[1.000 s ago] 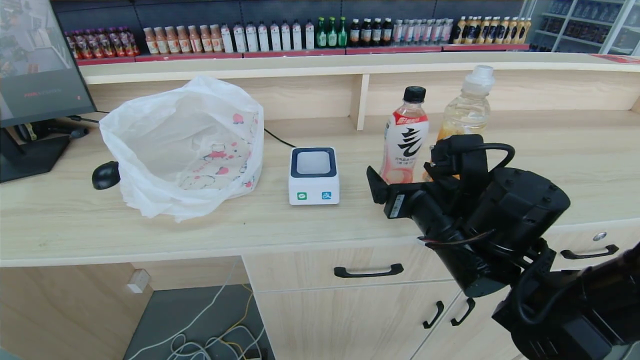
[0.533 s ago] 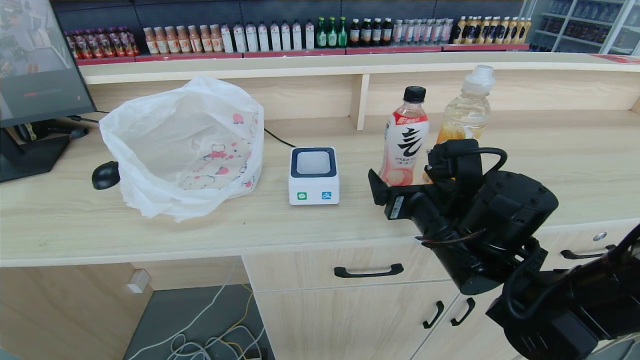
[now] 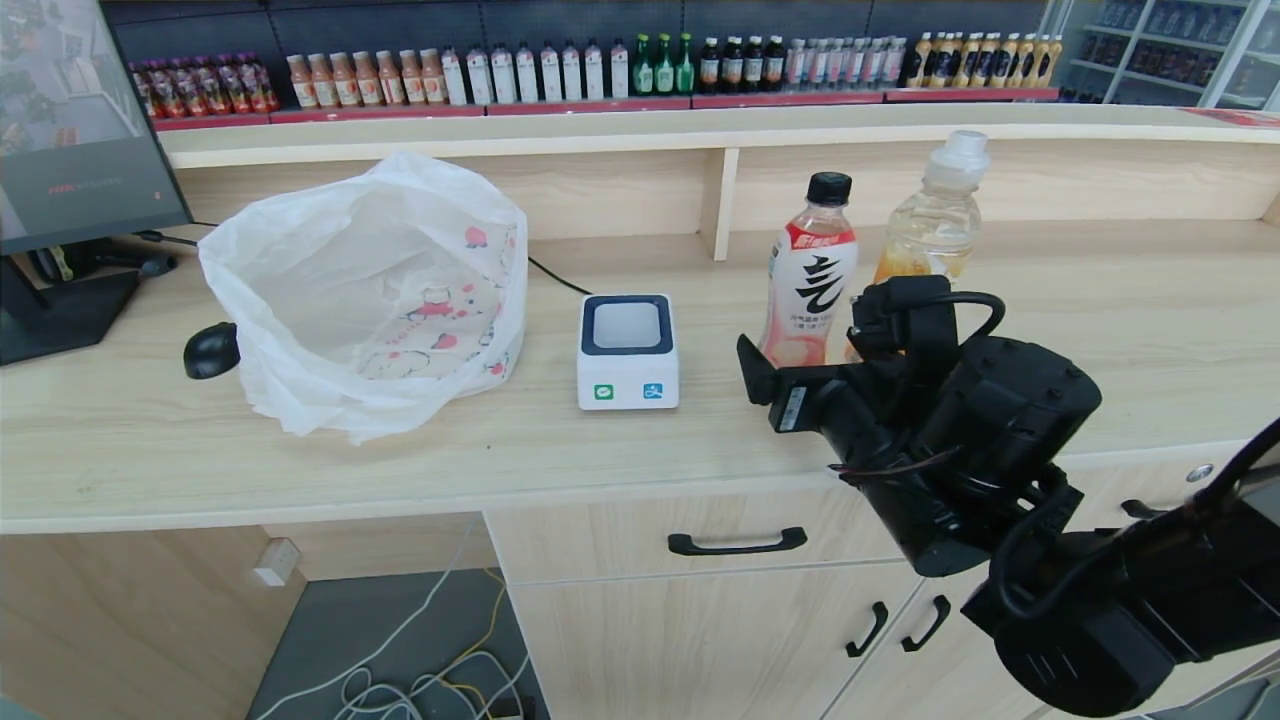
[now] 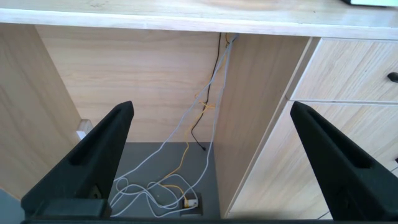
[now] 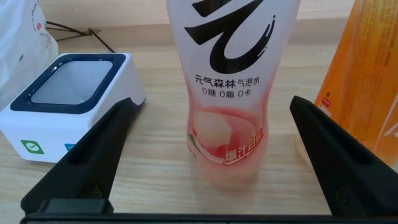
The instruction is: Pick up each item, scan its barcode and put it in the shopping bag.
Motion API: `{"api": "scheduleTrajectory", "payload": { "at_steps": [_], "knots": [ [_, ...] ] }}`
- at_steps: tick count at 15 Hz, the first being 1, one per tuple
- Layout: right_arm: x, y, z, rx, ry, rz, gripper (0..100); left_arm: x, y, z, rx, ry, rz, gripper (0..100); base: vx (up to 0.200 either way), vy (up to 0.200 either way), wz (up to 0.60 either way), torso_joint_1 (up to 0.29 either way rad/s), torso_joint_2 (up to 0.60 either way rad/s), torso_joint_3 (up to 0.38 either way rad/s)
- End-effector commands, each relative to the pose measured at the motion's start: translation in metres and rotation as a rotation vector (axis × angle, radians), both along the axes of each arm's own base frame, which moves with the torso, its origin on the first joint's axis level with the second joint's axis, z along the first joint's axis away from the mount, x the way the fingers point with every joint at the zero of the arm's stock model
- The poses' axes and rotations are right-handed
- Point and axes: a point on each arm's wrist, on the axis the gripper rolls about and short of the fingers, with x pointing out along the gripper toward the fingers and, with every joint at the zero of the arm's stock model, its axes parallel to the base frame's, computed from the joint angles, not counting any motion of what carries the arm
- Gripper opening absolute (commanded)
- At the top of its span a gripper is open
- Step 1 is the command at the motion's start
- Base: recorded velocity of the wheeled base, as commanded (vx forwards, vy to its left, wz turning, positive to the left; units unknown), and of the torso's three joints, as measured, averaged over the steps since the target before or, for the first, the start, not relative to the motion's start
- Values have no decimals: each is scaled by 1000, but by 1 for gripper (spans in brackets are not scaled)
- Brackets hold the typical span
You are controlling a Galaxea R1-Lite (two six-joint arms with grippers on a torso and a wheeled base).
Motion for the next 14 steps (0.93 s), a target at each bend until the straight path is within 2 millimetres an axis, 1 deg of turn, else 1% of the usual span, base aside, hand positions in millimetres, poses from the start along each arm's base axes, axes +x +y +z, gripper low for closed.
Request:
{"api": "scheduleTrajectory", "payload": {
  "at_steps": [1,10,14],
  "knots": [
    [7,3,2,5,-14,10,100,0,0,0,0,-1,-1,100,0,0,0,0,0,0],
    [36,-3,2,10,-45,1,100,0,0,0,0,-1,-1,100,0,0,0,0,0,0],
    [43,-2,-1,9,-48,7,100,0,0,0,0,-1,-1,100,0,0,0,0,0,0]
  ]
}}
